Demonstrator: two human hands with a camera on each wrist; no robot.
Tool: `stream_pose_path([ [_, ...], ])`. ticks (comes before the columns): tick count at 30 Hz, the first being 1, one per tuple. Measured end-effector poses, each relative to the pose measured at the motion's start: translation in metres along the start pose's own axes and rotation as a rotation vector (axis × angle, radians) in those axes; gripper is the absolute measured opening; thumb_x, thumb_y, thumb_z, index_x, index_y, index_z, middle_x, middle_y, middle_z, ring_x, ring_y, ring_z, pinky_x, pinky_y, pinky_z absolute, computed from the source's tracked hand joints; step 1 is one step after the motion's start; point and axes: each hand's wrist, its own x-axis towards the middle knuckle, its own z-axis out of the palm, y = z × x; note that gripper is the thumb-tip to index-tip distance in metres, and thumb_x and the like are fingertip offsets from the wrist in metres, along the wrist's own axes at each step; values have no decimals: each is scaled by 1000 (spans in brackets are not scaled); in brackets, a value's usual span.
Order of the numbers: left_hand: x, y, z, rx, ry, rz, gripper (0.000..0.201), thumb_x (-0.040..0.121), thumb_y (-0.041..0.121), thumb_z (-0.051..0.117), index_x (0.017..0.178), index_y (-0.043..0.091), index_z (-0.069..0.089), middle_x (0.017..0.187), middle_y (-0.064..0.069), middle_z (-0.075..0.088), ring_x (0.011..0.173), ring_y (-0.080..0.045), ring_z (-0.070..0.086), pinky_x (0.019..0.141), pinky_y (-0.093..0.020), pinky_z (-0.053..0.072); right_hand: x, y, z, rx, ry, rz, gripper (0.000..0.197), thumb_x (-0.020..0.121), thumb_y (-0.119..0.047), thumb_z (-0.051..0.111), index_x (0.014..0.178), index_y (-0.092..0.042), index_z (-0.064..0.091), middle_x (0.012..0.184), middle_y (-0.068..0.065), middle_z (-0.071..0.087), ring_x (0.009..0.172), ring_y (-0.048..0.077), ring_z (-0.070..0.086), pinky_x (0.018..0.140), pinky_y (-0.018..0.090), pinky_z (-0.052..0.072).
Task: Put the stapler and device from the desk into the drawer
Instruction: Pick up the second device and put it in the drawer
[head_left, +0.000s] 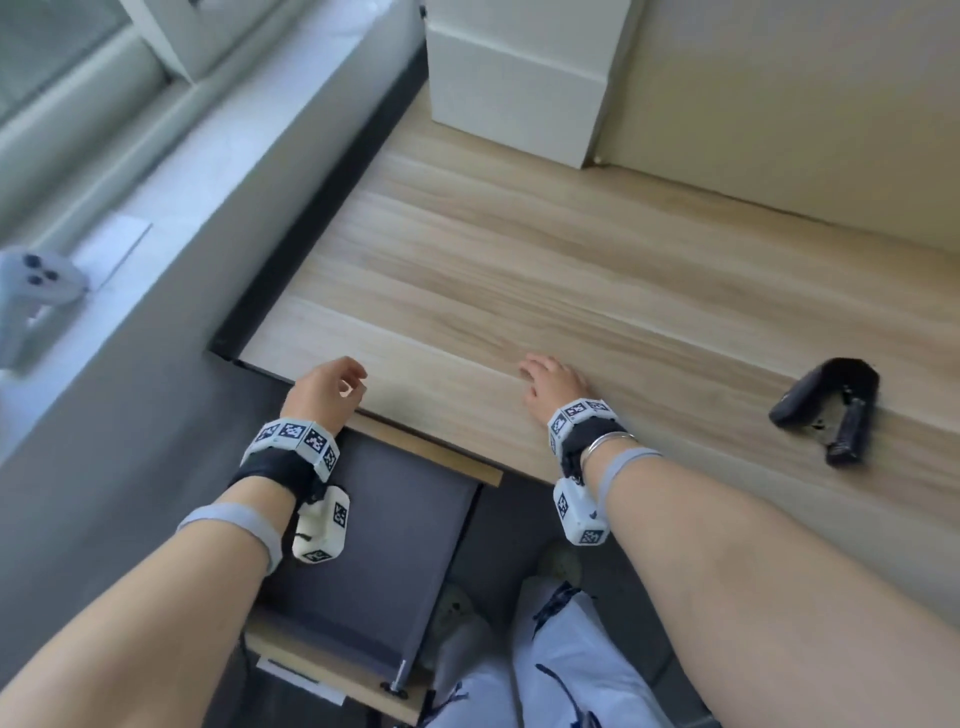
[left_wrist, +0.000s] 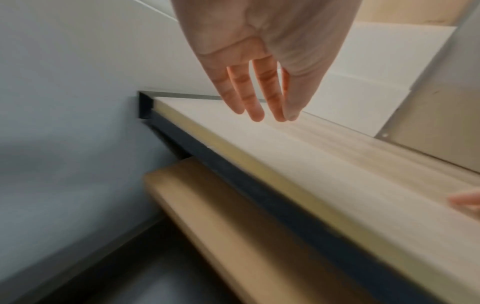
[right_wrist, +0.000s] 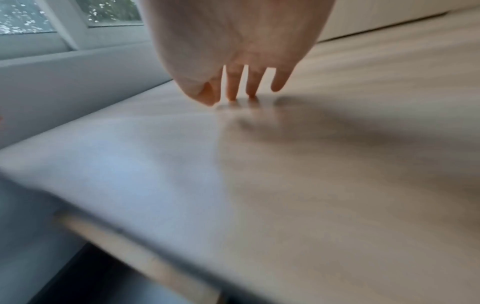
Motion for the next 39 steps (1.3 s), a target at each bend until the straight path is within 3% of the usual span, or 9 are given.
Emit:
stream_pose_path([
  [3,16,45,18,-5,-46,94,16,83,11,58,98,9,65,86,-3,66,84,-26,63,79,-32,49,-9,48,-39,68,-69,137,37,94,-17,42,125,-22,60,137,5,58,124,28,55,106,36,43],
  [6,29,92,42,15,-116,182,18,85,11,57,100,9,65,97,-9,72,81,-23,60,78,-31,49,-22,106,-77,48,-39,287,35,92,-14,44,119,-17,65,130,8,64,120,29,60,103,38,48],
  [9,38,137,67,21,-189,224,20,86,10,56,103,7,65,100,-10,71,83,-23,60,79,-32,49,-35,162,-113,-4,-43,432,39,89,-7,44,122,-16,63,136,10,59,125,28,56,107,36,44],
  [13,49,189,96,11,-241,257,12,84,9,57,93,11,65,87,-6,65,80,-25,60,76,-31,48,-52,227,-137,-34,32,621,48,85,-8,55,131,-23,52,144,9,40,136,31,31,113,41,31],
  [18,58,232,128,19,-286,286,13,84,8,57,94,10,66,94,-10,70,82,-26,62,74,-28,45,-53,261,-136,173,99,845,69,74,-34,73,132,-19,40,145,13,27,130,40,31,101,44,41],
  [24,63,255,149,77,-340,297,19,87,10,55,101,8,67,104,-10,72,79,-17,55,73,-24,41,-42,274,-118,213,221,883,99,69,-36,80,146,-35,16,151,6,14,129,39,25,99,38,42],
  [30,68,261,151,97,-373,293,18,87,9,55,101,6,66,105,-12,71,80,-20,56,81,-32,49,-34,280,-115,331,275,969,102,76,-4,68,146,-45,6,151,5,4,116,38,40,97,44,44],
  [34,72,262,148,77,-377,296,18,87,8,55,101,5,66,106,-13,71,90,-29,64,85,-35,50,-36,281,-123,431,209,855,110,75,-7,73,150,-38,-1,150,11,5,126,40,39,105,42,41],
  [39,74,263,143,70,-400,335,19,88,8,54,103,8,66,106,-11,71,81,-18,55,82,-31,49,-33,263,-133,455,64,641,119,72,-16,80,151,-36,-8,152,19,24,126,39,48,102,42,44],
])
